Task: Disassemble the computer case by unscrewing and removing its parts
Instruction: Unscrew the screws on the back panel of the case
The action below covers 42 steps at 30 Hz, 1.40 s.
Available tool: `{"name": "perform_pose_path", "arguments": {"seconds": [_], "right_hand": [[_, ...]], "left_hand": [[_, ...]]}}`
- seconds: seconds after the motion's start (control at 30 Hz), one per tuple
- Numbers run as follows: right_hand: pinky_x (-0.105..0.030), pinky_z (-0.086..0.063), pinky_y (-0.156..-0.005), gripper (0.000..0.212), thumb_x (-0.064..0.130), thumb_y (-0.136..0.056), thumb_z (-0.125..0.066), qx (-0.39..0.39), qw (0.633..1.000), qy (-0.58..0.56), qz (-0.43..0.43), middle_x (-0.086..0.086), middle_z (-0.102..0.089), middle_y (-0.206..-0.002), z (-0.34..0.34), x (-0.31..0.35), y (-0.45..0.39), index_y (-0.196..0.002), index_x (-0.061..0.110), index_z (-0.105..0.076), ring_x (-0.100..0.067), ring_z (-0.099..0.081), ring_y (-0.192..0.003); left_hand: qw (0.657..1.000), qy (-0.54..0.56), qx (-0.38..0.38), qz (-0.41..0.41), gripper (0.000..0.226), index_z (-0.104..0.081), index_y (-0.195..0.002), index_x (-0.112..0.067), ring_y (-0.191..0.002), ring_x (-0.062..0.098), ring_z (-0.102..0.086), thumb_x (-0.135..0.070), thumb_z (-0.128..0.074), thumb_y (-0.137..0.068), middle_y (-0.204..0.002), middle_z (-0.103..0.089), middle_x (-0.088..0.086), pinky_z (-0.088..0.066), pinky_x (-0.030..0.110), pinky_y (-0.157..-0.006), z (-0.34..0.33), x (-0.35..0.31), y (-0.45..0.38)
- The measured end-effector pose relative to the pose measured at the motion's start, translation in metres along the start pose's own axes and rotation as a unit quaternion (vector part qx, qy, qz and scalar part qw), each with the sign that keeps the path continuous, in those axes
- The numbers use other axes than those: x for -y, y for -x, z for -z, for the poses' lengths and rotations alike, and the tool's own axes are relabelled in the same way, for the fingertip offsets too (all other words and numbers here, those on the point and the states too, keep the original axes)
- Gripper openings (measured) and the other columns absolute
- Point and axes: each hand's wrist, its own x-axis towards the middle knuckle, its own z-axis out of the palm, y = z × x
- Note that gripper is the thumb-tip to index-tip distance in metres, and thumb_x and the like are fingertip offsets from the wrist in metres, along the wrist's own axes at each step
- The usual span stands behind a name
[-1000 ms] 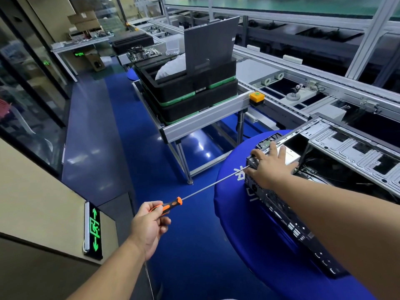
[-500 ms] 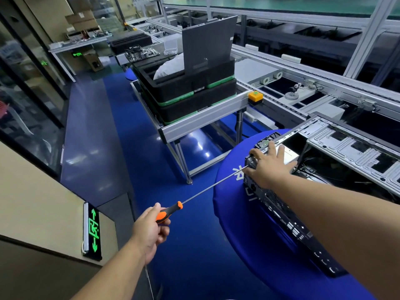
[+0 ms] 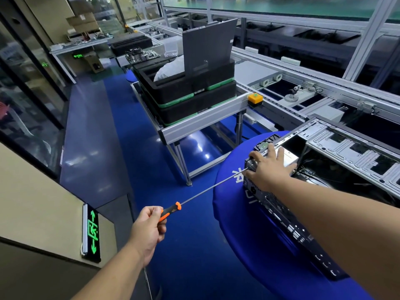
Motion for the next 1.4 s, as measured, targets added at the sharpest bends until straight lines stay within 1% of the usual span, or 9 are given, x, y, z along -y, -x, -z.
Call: {"name": "perform_pose_path", "arguments": {"seconds": [0.2, 0.37, 0.47, 0.6, 0.93, 1.0, 1.1, 1.2, 1.4], "right_hand": [[-0.084, -0.004, -0.106, 0.066, 0.082, -0.080, -0.053, -0.002, 1.000, -0.007, 0.005, 0.002, 0.015, -0.167, -0.002, -0.002, 0.000, -0.136, 0.058, -0.028, -0.038, 0.020, -0.153], [-0.084, -0.006, -0.105, 0.068, 0.083, -0.079, -0.052, -0.008, 1.000, -0.003, 0.008, 0.002, 0.014, -0.167, -0.003, -0.004, 0.001, -0.137, 0.057, -0.028, -0.038, 0.019, -0.153], [-0.084, -0.005, -0.105, 0.070, 0.084, -0.078, -0.051, -0.007, 1.000, -0.005, 0.011, 0.002, 0.014, -0.168, -0.003, -0.005, 0.002, -0.137, 0.056, -0.027, -0.038, 0.019, -0.154], [-0.084, -0.005, -0.105, 0.070, 0.085, -0.077, -0.051, -0.009, 1.000, -0.002, 0.015, 0.004, 0.012, -0.167, -0.003, -0.006, 0.003, -0.136, 0.057, -0.027, -0.037, 0.018, -0.154], [-0.084, -0.004, -0.104, 0.067, 0.084, -0.076, -0.052, -0.011, 1.000, -0.004, 0.022, 0.005, 0.011, -0.167, -0.005, -0.005, 0.002, -0.134, 0.059, -0.028, -0.037, 0.016, -0.154], [-0.084, -0.004, -0.104, 0.068, 0.086, -0.075, -0.051, -0.013, 1.000, -0.002, 0.021, 0.005, 0.010, -0.166, -0.006, -0.005, 0.002, -0.133, 0.059, -0.028, -0.037, 0.016, -0.154], [-0.084, -0.003, -0.104, 0.067, 0.087, -0.074, -0.051, -0.014, 1.000, -0.002, 0.022, 0.006, 0.010, -0.166, -0.006, -0.005, 0.002, -0.132, 0.060, -0.028, -0.038, 0.016, -0.154], [-0.085, -0.003, -0.104, 0.068, 0.086, -0.076, -0.051, -0.013, 1.000, -0.002, 0.024, 0.005, 0.011, -0.166, -0.006, -0.006, 0.002, -0.134, 0.060, -0.027, -0.038, 0.017, -0.154], [-0.085, -0.002, -0.105, 0.065, 0.085, -0.078, -0.052, -0.009, 1.000, -0.005, 0.022, 0.004, 0.012, -0.168, -0.006, -0.005, 0.002, -0.133, 0.061, -0.028, -0.038, 0.018, -0.154]], "left_hand": [[0.999, -0.032, 0.002, 0.027, 0.039, -0.068, -0.106, -0.019, -0.053, 0.014, -0.053, -0.051, -0.046, -0.110, -0.068, -0.062, 0.007, -0.038, 0.027, -0.044, 0.002, 0.000, 0.008], [0.998, 0.049, 0.021, 0.034, 0.018, -0.064, -0.115, -0.012, -0.060, 0.021, -0.061, -0.018, -0.049, -0.108, -0.096, -0.065, 0.017, -0.039, 0.029, -0.046, 0.002, -0.003, 0.010], [0.997, 0.072, 0.033, 0.027, 0.014, -0.060, -0.118, -0.014, -0.063, 0.020, -0.061, -0.011, -0.050, -0.108, -0.100, -0.063, 0.014, -0.040, 0.029, -0.047, 0.004, -0.003, 0.009], [0.998, 0.045, 0.035, 0.023, 0.016, -0.061, -0.119, -0.011, -0.060, 0.018, -0.059, -0.021, -0.052, -0.111, -0.091, -0.068, 0.015, -0.039, 0.028, -0.048, 0.006, -0.002, 0.007], [0.999, -0.011, 0.013, 0.037, 0.049, -0.070, -0.108, -0.017, -0.049, 0.019, -0.055, -0.059, -0.046, -0.107, -0.068, -0.065, 0.015, -0.039, 0.025, -0.039, 0.008, -0.009, 0.014], [0.999, 0.000, 0.018, 0.043, 0.046, -0.070, -0.110, -0.016, -0.050, 0.020, -0.055, -0.054, -0.044, -0.110, -0.073, -0.068, 0.018, -0.037, 0.025, -0.040, 0.007, -0.010, 0.016], [0.998, 0.047, 0.022, 0.037, 0.025, -0.065, -0.112, -0.010, -0.055, 0.022, -0.057, -0.026, -0.046, -0.109, -0.091, -0.068, 0.021, -0.034, 0.028, -0.044, 0.006, -0.012, 0.018], [0.996, 0.087, 0.021, 0.030, 0.013, -0.059, -0.111, -0.014, -0.059, 0.021, -0.055, -0.007, -0.049, -0.105, -0.097, -0.063, 0.012, -0.032, 0.028, -0.044, 0.003, -0.015, 0.020], [0.998, 0.064, 0.028, 0.005, 0.010, -0.059, -0.107, -0.014, -0.058, 0.016, -0.053, -0.016, -0.051, -0.111, -0.092, -0.061, 0.014, -0.034, 0.026, -0.047, 0.005, -0.010, 0.014]]}}
